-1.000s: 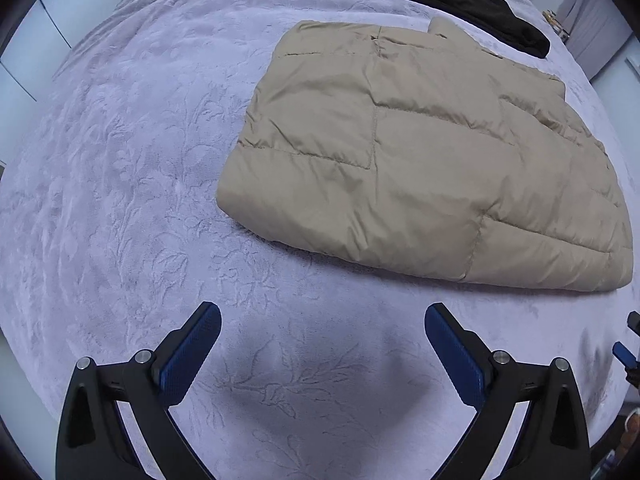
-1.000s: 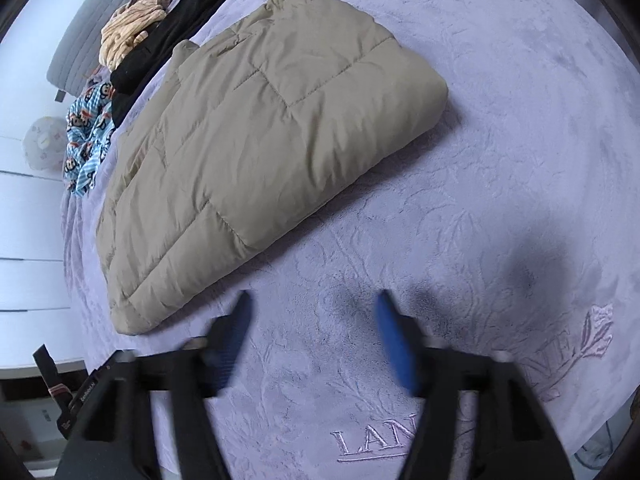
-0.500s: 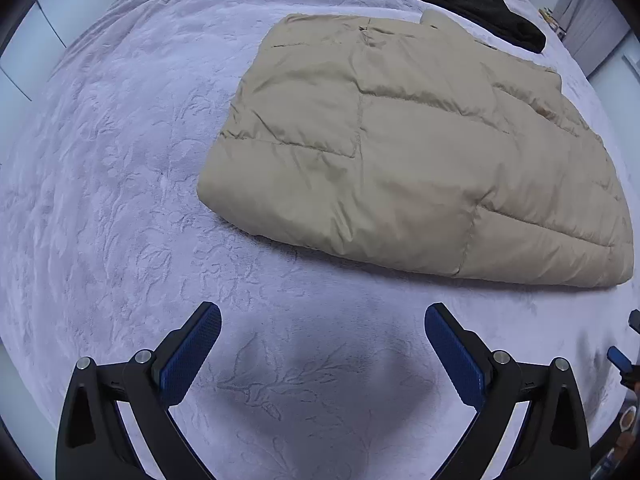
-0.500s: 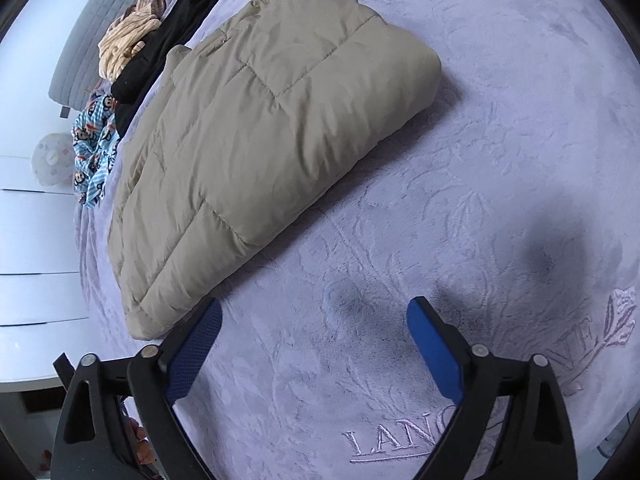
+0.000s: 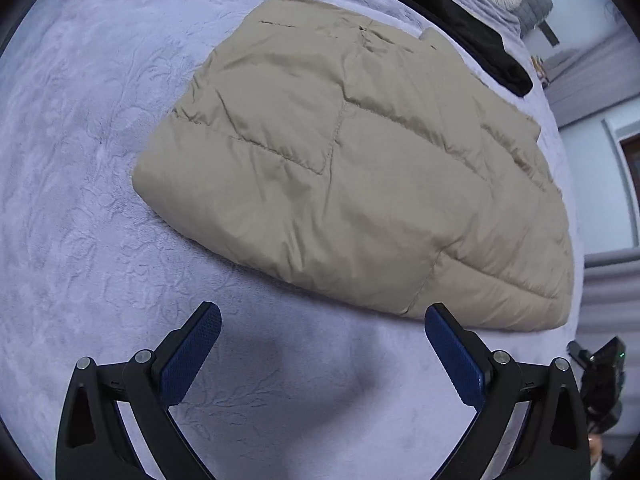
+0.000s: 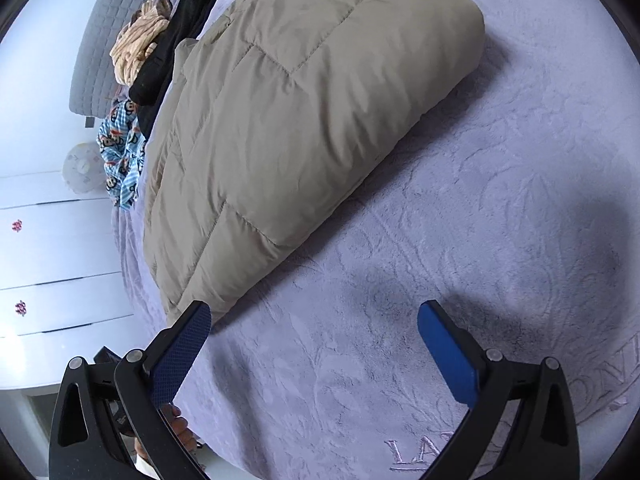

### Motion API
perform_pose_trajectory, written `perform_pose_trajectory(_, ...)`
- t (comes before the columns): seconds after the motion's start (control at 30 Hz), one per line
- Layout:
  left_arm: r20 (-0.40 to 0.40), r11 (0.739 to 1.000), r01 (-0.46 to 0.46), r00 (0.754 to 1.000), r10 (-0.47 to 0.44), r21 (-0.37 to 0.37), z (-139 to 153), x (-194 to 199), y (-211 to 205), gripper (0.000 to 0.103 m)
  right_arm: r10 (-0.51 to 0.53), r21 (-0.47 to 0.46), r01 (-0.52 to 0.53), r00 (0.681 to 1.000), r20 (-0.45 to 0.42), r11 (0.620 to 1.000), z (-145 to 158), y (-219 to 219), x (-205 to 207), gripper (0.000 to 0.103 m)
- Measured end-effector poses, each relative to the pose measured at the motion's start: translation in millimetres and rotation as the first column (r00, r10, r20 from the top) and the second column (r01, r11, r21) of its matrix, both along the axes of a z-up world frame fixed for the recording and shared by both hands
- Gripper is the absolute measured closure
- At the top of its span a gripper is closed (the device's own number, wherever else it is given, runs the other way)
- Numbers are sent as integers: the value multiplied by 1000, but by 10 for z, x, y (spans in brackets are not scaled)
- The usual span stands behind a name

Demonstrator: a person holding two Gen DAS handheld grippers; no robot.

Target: Fold large clothes

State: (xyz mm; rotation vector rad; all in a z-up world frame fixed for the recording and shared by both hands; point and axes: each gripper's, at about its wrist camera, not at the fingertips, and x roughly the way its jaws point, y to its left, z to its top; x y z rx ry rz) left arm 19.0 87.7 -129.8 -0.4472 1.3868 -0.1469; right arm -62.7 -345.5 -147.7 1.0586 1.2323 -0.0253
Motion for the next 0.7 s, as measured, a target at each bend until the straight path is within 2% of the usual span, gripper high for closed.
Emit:
perform_pose_trajectory(0.17, -38, 981, -97, 995, 92, -165, -156, 33, 217, 1, -46, 50, 44, 998, 38, 998, -28, -99, 71, 0)
perform_pose_trajectory(0.3, -81, 940, -156, 987, 137, -303, -356, 5, 320, 1, -102, 107, 94, 992, 75, 990, -44, -195, 138, 0)
perform_pose_trajectory(0.37, -105, 920, -181, 982, 154, -346, -493, 17, 326, 1, -129, 136, 116, 987, 91, 984, -68, -240, 179, 0)
perform_pose_trajectory(0.43, -113, 912, -197, 980, 167, -360, -584, 79, 300, 1, -136, 151, 120, 985, 104, 981, -101, -256, 257, 0)
perform_pose_trajectory(0.7, -39, 896, -229, 972, 232, -381, -635, 513, 196, 1, -143, 214, 116, 983, 117, 970, -354, -248, 639, 0)
